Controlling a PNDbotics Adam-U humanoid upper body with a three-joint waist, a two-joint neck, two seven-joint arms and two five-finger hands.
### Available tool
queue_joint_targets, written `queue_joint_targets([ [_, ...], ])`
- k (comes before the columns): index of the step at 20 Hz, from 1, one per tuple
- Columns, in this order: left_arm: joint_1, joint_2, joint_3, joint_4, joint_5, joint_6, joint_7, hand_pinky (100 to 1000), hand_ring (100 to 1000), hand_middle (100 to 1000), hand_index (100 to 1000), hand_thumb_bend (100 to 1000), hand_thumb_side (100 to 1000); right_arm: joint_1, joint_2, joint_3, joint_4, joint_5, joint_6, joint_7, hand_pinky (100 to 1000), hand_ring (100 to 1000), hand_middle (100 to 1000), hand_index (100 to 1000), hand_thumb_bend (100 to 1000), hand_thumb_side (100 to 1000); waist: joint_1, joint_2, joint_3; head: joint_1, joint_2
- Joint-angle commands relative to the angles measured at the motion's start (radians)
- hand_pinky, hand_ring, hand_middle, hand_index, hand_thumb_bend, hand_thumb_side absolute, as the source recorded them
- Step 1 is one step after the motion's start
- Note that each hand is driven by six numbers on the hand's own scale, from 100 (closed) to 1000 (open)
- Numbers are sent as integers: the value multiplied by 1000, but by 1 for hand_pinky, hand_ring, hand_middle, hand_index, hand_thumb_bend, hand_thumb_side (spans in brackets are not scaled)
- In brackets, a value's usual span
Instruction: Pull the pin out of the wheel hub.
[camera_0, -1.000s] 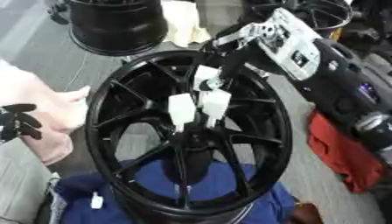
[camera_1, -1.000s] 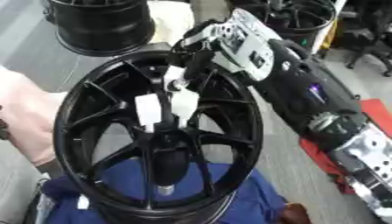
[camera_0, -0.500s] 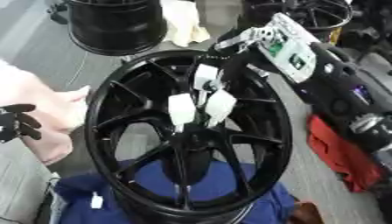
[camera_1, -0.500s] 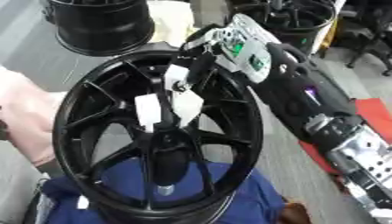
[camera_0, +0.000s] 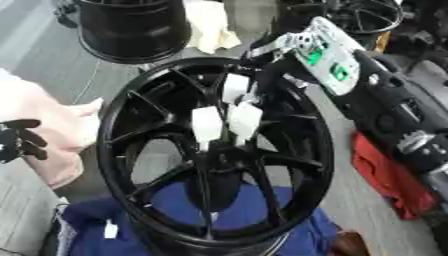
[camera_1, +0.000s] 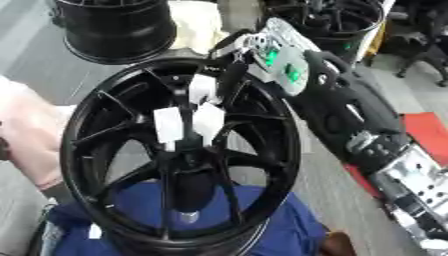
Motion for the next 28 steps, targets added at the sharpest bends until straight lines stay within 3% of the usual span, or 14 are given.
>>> queue_joint_targets([
  [1, -9, 19, 2, -14, 1, -2, -1, 754, 593, 599, 862, 100, 765, -30, -27, -27, -51, 7, 11, -7, 655, 620, 463, 560, 287, 328, 8, -12, -2, -2, -11],
  [8, -8, 20, 3, -15, 0, 1, -1, 755, 593, 598, 862, 100, 766, -38, -64, -54, -116, -37, 46, -53, 644, 598, 406, 506, 263, 321, 6, -15, -6, 0, -10],
  [9, -8, 20, 4, -16, 0, 1, -1, 755, 593, 598, 862, 100, 765, -39, -75, -59, -129, -44, 50, -58, 641, 594, 403, 501, 166, 366, 6, -15, -7, 0, -10],
  [10, -8, 21, 5, -16, 0, 2, -1, 755, 593, 598, 862, 100, 765, -40, -88, -66, -144, -53, 55, -65, 639, 592, 397, 499, 261, 313, 6, -16, -8, 0, -10],
  [13, -6, 23, 8, -16, 1, 3, -1, 754, 593, 598, 862, 100, 765, -38, -137, -101, -198, -81, 70, -97, 632, 582, 386, 492, 248, 305, 4, -18, -15, 3, -8],
  [17, -2, 25, 14, -18, 1, 6, -1, 755, 593, 598, 862, 100, 765, -5, -234, -177, -296, -109, 93, -157, 620, 568, 373, 484, 246, 277, 3, -21, -25, 11, -6],
  [22, 1, 26, 32, -21, 1, 8, -1, 755, 592, 597, 862, 100, 765, 97, -353, -287, -401, -85, 146, -231, 609, 554, 364, 479, 226, 263, 6, -18, -50, 34, -9],
  [26, -3, 24, 47, -23, 3, 7, -1, 755, 592, 597, 862, 100, 765, 191, -448, -382, -389, -43, 202, -289, 597, 546, 365, 484, 194, 287, 13, -5, -65, 47, -23],
  [28, -7, 21, 57, -24, 3, 6, -1, 755, 592, 597, 862, 100, 765, 238, -472, -429, -357, -22, 231, -318, 609, 563, 417, 538, 201, 314, 17, 4, -75, 55, -32],
])
